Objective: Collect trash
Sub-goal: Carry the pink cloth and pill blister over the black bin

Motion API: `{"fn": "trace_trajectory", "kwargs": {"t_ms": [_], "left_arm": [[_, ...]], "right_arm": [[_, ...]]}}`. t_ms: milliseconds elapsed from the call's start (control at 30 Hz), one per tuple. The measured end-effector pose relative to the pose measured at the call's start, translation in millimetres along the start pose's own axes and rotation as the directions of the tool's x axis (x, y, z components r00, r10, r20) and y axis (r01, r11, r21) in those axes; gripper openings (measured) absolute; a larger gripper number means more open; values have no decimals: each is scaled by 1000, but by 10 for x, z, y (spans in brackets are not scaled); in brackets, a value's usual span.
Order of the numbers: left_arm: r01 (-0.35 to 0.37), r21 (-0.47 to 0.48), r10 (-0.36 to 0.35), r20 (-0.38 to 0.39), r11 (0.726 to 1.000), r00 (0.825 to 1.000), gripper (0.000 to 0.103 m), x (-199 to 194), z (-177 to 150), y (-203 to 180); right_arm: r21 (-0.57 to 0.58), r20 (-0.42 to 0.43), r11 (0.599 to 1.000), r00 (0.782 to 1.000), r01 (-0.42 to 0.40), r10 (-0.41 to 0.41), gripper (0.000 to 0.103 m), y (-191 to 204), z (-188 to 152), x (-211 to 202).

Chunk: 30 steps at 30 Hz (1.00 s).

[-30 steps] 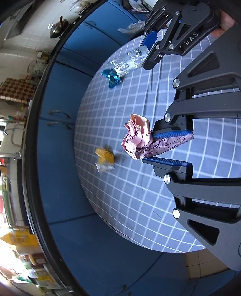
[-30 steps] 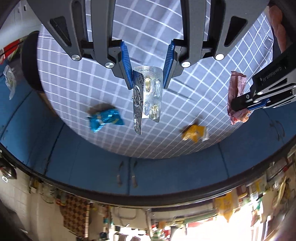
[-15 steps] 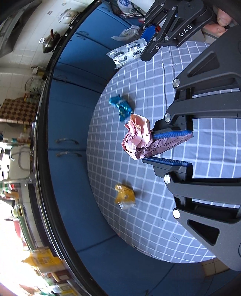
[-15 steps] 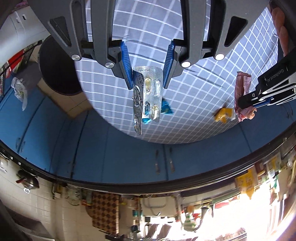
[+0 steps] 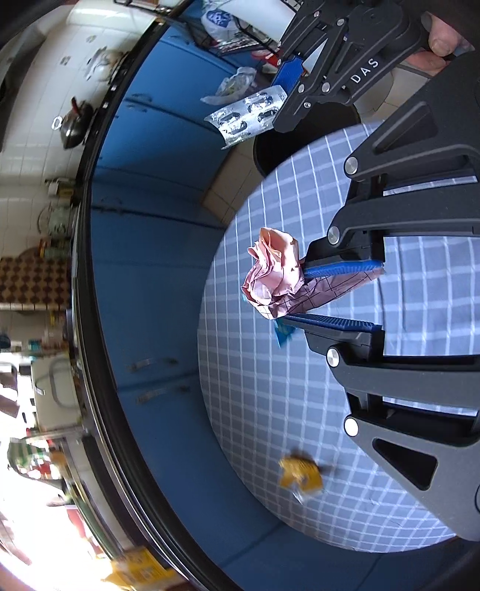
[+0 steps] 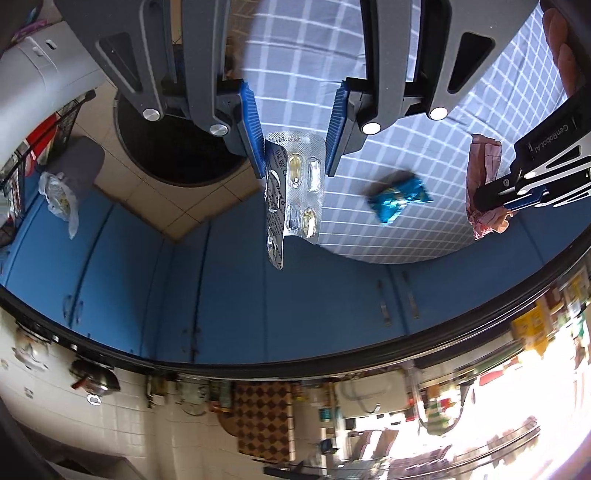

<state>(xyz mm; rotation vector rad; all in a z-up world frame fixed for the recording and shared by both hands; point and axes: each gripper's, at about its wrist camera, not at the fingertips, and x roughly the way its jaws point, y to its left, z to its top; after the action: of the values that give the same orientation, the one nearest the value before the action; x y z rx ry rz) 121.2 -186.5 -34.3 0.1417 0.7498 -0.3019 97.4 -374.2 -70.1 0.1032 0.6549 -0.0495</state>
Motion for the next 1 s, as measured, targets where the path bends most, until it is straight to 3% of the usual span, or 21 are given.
{"fn": "trace_trajectory", "kwargs": {"t_ms": [500, 1000], "left_arm": [[44, 71, -44, -1, 997, 999, 21, 379, 324, -736], [63, 103, -64, 0, 993, 998, 21, 572, 479, -1082]], "right_arm": [[95, 10, 994, 998, 53, -54, 31, -821, 79, 224], [147, -17, 988, 999, 45, -43, 36, -1103, 104, 450]]}}
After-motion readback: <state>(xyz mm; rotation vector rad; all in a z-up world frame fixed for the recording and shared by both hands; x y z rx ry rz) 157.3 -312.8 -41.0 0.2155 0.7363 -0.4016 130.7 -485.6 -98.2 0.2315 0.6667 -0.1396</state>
